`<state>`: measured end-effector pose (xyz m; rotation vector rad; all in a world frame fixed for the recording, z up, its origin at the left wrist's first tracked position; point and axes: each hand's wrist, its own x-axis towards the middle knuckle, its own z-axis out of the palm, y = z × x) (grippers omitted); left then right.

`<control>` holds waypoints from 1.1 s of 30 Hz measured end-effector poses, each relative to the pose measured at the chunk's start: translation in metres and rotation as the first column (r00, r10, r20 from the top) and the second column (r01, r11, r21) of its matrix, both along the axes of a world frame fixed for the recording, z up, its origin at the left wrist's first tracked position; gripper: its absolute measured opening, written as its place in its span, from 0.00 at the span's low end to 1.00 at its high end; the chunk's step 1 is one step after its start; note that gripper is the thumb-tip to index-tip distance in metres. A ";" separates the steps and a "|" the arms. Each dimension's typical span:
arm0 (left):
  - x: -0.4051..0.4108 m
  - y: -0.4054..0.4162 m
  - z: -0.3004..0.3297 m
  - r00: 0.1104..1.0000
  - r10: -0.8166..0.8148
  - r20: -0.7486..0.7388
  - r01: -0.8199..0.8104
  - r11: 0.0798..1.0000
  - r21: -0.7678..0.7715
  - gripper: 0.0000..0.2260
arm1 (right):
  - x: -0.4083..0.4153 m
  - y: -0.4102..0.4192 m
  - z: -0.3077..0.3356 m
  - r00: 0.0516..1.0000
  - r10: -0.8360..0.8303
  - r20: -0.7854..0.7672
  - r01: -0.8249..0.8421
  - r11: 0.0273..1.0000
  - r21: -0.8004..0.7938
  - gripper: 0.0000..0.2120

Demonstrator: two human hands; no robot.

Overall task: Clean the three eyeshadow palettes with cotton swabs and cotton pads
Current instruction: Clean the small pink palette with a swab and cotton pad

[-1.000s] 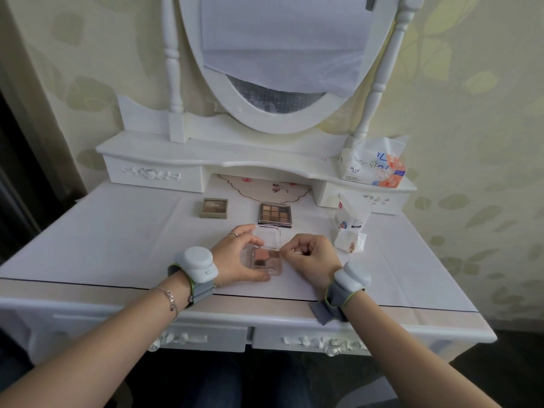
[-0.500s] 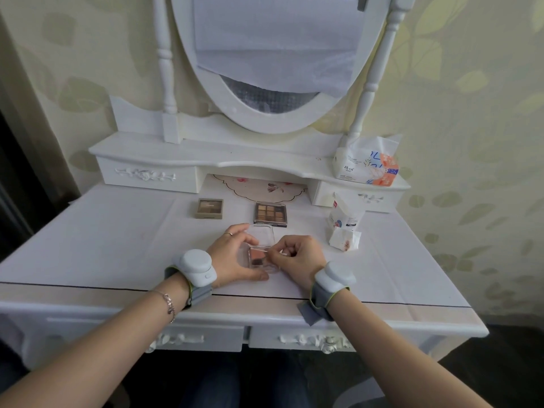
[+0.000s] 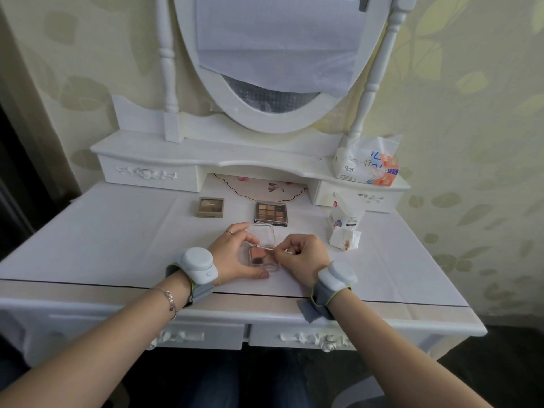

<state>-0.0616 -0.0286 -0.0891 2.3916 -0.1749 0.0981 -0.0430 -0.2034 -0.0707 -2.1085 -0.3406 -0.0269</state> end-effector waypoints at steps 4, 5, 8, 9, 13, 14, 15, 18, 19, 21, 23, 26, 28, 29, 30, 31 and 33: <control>0.001 0.000 0.000 1.000 -0.008 0.006 0.008 1.000 0.009 0.29 | 0.001 -0.001 0.001 1.000 -0.013 0.015 0.013 1.000 -0.024 0.14; 0.001 0.000 0.000 1.000 -0.011 0.007 0.011 1.000 0.013 0.29 | 0.001 -0.002 0.000 1.000 -0.015 0.014 0.015 0.999 -0.031 0.14; 0.001 0.001 0.000 1.000 -0.007 -0.003 0.007 1.000 0.007 0.29 | 0.002 -0.002 -0.002 1.000 -0.028 0.004 0.028 0.999 -0.027 0.13; 0.000 0.001 0.000 1.000 -0.009 -0.005 0.009 1.000 0.008 0.29 | 0.002 -0.003 -0.002 0.999 -0.035 0.003 0.035 0.999 -0.023 0.13; 0.000 0.001 0.001 1.000 -0.007 -0.013 0.007 1.000 0.001 0.30 | 0.002 -0.003 -0.002 0.997 -0.081 0.016 0.081 0.997 -0.018 0.15; -0.001 0.000 0.002 1.000 -0.006 -0.021 0.006 1.000 -0.001 0.31 | 0.002 -0.004 -0.001 0.995 -0.100 0.021 0.100 0.995 -0.018 0.15; -0.003 -0.001 0.004 1.000 -0.005 -0.030 0.004 1.000 -0.004 0.35 | 0.002 -0.004 -0.001 0.993 -0.118 0.022 0.118 0.993 -0.020 0.14; -0.004 -0.002 0.006 0.999 -0.003 -0.041 0.003 1.000 -0.007 0.40 | 0.002 -0.006 0.000 0.988 -0.156 0.001 0.156 0.988 -0.005 0.12; -0.004 -0.001 0.005 0.999 -0.003 -0.042 0.003 1.000 -0.003 0.38 | 0.002 -0.007 0.001 0.986 -0.166 0.002 0.167 0.986 -0.004 0.11; -0.001 0.000 0.003 0.999 -0.012 -0.037 0.013 1.000 0.006 0.33 | 0.003 -0.008 0.001 0.984 -0.179 0.014 0.179 0.984 -0.002 0.11; 0.000 0.001 0.001 0.999 -0.015 -0.030 0.015 1.000 0.009 0.32 | 0.002 -0.007 0.001 0.987 -0.158 0.013 0.158 0.987 0.006 0.12; -0.001 0.001 0.001 0.999 -0.016 -0.044 0.016 1.000 -0.004 0.32 | 0.000 -0.005 0.001 0.992 -0.129 -0.002 0.129 0.992 -0.008 0.13; -0.003 0.000 0.003 0.999 -0.004 -0.046 0.003 1.000 -0.022 0.39 | 0.001 -0.005 0.000 0.990 -0.144 -0.002 0.144 0.990 -0.009 0.12; -0.004 -0.001 0.004 0.999 -0.001 -0.043 -0.001 1.000 -0.031 0.42 | 0.002 -0.006 0.000 0.987 -0.160 0.001 0.160 0.987 -0.007 0.12; -0.003 -0.001 0.005 0.999 0.001 -0.042 -0.003 0.999 -0.033 0.43 | 0.003 -0.007 -0.001 0.984 -0.180 0.005 0.180 0.984 -0.003 0.11; -0.003 -0.001 0.004 0.999 -0.001 -0.039 -0.001 1.000 -0.031 0.41 | 0.004 -0.009 -0.001 0.980 -0.199 0.005 0.199 0.980 0.004 0.11; -0.002 -0.001 0.004 0.999 -0.015 -0.041 0.014 1.000 -0.014 0.37 | 0.005 -0.011 -0.002 0.979 -0.203 -0.002 0.203 0.979 0.034 0.11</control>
